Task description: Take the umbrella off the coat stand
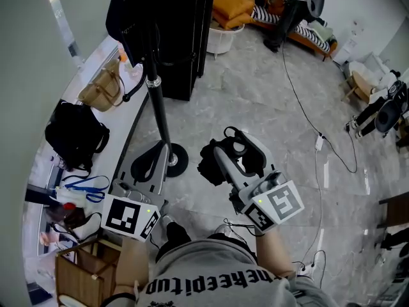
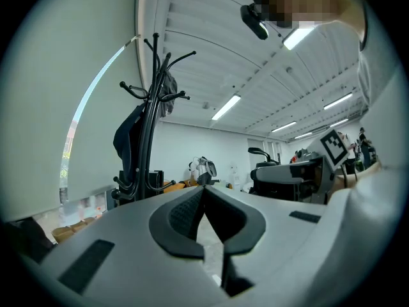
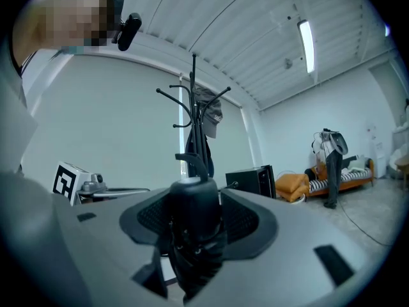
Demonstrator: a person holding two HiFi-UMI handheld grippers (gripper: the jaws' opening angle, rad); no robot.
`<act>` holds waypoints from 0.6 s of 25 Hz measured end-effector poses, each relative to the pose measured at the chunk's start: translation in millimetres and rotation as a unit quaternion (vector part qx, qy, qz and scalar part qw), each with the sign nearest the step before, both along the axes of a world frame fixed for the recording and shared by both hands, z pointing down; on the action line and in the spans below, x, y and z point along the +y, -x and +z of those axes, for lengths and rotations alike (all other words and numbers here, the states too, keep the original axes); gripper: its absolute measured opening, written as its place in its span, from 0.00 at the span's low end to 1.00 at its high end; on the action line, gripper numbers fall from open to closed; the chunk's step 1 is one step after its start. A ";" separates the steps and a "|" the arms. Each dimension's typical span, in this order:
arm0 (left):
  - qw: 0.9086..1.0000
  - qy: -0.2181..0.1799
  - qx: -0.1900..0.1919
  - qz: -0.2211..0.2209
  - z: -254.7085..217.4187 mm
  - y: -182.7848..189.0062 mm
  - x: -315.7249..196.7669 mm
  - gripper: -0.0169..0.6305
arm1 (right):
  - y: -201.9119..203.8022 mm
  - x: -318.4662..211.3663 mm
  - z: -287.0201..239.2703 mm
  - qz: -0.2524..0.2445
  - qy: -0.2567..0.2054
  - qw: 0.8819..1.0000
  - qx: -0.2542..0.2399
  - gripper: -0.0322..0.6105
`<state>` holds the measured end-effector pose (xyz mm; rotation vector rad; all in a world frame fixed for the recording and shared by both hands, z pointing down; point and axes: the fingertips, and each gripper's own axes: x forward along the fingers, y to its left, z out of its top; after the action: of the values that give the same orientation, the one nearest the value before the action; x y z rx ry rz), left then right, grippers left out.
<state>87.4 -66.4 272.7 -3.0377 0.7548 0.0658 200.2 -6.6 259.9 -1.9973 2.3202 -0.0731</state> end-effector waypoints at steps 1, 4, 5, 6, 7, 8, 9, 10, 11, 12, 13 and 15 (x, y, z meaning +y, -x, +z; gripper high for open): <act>1.000 0.000 0.001 0.000 0.0 0.5 0.9 0.05 | 0.3 0.8 0.2 0.000 -0.001 1.000 -0.002 0.41; 1.000 -0.002 0.001 -0.002 0.3 2.9 2.7 0.05 | 0.0 2.5 1.9 0.005 -0.002 1.000 -0.004 0.41; 1.000 -0.002 0.002 -0.003 0.1 3.5 2.4 0.05 | -0.3 2.0 2.6 0.006 0.000 1.000 -0.001 0.41; 1.000 -0.002 0.002 -0.005 -0.4 4.0 1.6 0.05 | -0.8 0.8 3.2 0.008 0.002 1.000 0.002 0.41; 1.000 -0.002 0.002 -0.006 -1.1 4.5 0.6 0.05 | -1.4 -0.6 3.5 0.010 0.004 1.000 0.004 0.41; 1.000 -0.003 0.002 -0.007 -1.8 5.0 -0.4 0.05 | -2.1 -1.9 3.5 0.013 0.005 1.000 0.004 0.41; 1.000 -0.003 0.002 -0.008 -2.2 5.6 -1.3 0.05 | -2.7 -2.9 3.3 0.015 0.005 1.000 0.003 0.41; 1.000 -0.003 0.001 -0.009 -2.2 6.3 -2.0 0.05 | -3.1 -3.6 3.1 0.017 0.005 1.000 0.001 0.41; 1.000 -0.004 0.001 -0.010 -1.9 7.3 -2.5 0.05 | -3.2 -4.0 2.8 0.018 0.003 1.000 0.000 0.41; 1.000 -0.004 0.001 -0.011 -1.5 8.5 -2.8 0.05 | -2.9 -4.3 2.5 0.019 0.001 1.000 -0.001 0.41; 1.000 -0.004 0.002 -0.012 -1.1 9.6 -3.0 0.05 | -2.5 -4.5 2.2 0.019 0.000 1.000 -0.001 0.41; 1.000 -0.004 0.002 -0.015 -1.1 11.1 -3.5 0.05 | -1.8 -5.1 1.7 0.018 -0.001 1.000 0.001 0.41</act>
<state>76.2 -69.9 271.6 -3.0189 0.7973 0.0749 202.0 -11.7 261.7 -2.0380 2.2828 -0.0664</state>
